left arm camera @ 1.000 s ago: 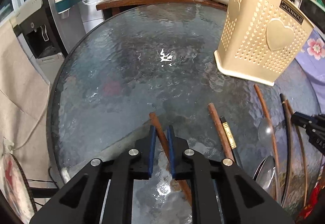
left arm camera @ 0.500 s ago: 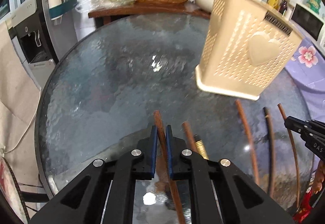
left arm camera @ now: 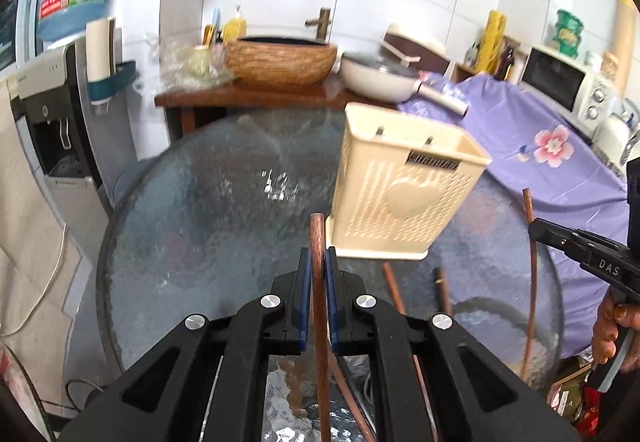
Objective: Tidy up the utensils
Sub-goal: 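Lift the chopsticks with both tools and carry them over the cream holder, then lower the chopsticks into the holder and open both tools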
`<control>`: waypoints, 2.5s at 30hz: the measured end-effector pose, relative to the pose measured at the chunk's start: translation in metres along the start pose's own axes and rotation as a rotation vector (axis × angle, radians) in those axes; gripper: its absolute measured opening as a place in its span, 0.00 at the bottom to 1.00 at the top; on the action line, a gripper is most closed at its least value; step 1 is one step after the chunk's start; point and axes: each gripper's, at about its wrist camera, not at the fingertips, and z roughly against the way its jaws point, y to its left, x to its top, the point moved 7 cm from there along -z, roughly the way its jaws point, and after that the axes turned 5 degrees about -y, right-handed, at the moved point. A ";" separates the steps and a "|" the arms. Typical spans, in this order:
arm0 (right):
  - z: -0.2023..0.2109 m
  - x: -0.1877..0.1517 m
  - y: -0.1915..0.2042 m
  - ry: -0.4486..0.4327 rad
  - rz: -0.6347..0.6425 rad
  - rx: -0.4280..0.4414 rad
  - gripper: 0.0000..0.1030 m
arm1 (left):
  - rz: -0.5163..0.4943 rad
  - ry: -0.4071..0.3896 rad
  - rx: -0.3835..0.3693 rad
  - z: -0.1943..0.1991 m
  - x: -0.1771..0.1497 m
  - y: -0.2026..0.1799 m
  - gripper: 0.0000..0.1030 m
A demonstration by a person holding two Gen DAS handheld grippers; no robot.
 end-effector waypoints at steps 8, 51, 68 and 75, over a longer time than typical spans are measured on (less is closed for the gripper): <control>0.033 0.015 0.014 -0.031 0.018 0.044 0.07 | -0.025 -0.069 -0.038 0.031 0.019 -0.007 0.06; 0.063 0.213 0.052 -0.351 0.002 -0.039 0.07 | 0.069 -0.488 -0.081 0.077 0.222 -0.051 0.06; -0.030 0.135 0.019 -0.209 -0.001 -0.108 0.07 | 0.078 -0.433 -0.056 0.019 0.186 -0.030 0.02; -0.043 0.110 0.010 -0.172 -0.027 -0.068 0.07 | 0.124 -0.349 -0.047 0.017 0.161 0.021 0.37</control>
